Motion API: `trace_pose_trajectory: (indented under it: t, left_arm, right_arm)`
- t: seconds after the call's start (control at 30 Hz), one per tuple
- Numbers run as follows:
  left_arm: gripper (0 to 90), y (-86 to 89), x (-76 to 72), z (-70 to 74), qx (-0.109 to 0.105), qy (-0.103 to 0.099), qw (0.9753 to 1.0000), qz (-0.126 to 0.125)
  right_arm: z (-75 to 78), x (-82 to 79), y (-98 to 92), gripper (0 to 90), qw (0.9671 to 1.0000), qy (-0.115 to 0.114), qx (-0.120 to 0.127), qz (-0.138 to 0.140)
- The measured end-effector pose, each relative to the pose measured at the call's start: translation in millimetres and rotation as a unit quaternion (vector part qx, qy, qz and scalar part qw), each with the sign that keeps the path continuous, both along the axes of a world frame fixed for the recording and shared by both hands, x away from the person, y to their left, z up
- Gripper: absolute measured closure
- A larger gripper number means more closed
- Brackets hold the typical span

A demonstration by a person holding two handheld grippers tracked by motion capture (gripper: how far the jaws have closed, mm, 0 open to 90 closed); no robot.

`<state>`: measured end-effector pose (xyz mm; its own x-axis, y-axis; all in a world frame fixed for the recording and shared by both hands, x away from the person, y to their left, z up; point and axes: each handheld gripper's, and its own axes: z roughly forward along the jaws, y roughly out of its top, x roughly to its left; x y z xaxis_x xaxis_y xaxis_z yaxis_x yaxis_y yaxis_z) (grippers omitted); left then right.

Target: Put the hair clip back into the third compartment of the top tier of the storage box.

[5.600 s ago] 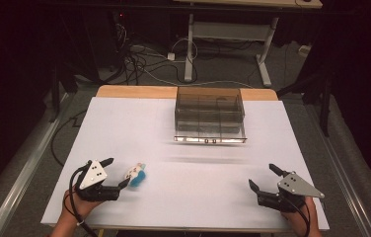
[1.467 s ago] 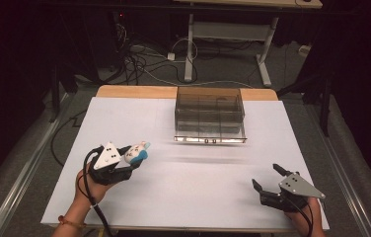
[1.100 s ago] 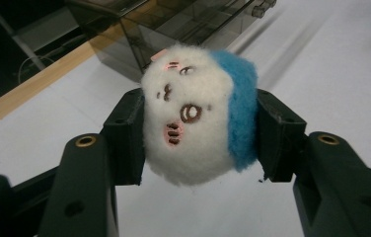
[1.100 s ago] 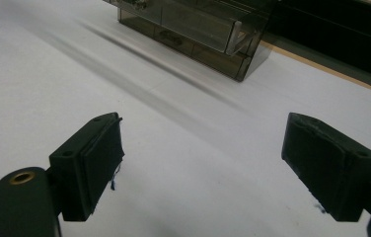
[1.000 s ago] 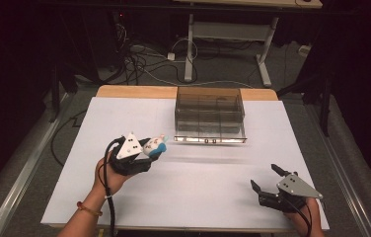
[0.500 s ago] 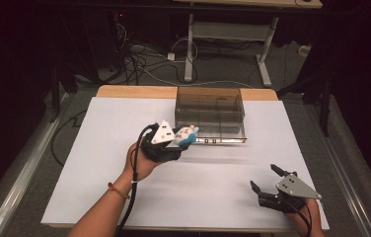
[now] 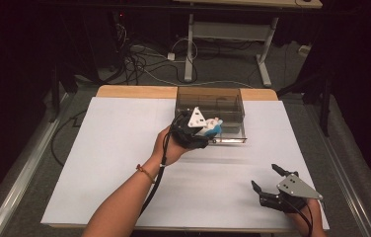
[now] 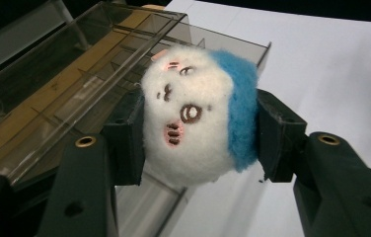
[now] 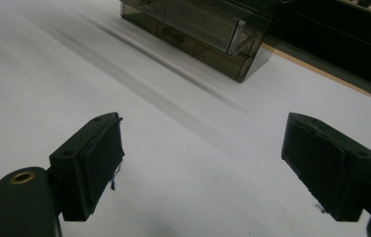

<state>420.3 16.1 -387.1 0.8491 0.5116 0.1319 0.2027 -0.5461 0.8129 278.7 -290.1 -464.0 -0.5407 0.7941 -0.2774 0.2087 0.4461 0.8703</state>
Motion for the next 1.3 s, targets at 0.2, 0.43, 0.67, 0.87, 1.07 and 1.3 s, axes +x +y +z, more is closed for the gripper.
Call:
trace_pose_trajectory:
  t: [0.2,0.43,0.67,0.87,1.07,1.3]
  left_arm:
    - [43.8,-22.0,8.5,-2.2,0.01,0.017,0.9998,0.008]
    - [43.6,-40.3,16.9,-6.1,0.017,0.026,0.9995,0.005]
    - [43.3,-61.3,26.6,-13.1,0.033,0.034,0.9988,0.005]
    - [42.5,-70.7,33.1,-16.8,0.038,0.04,0.9984,0.015]
    - [36.6,-77.8,36.7,-19.3,0.041,0.042,0.998,0.025]
    - [34.2,-83.2,36.6,-18.0,0.025,0.043,0.9984,0.027]
  right_arm:
    - [2.5,-0.5,-3.3,16.5,0.9999,-0.01,0.006,-0.01]
    - [3.9,-1.3,-5.6,17.0,0.9996,-0.019,0.008,-0.017]
    - [3.5,-1.4,-6.8,17.0,0.9996,-0.019,0.009,-0.016]
    - [2.6,-1.0,-6.4,17.2,0.9997,-0.019,0.005,-0.013]
    - [1.7,-0.4,-6.5,17.3,0.9998,-0.015,0.002,-0.011]
    - [1.6,-0.7,-5.7,17.3,0.9999,-0.013,0.002,-0.011]
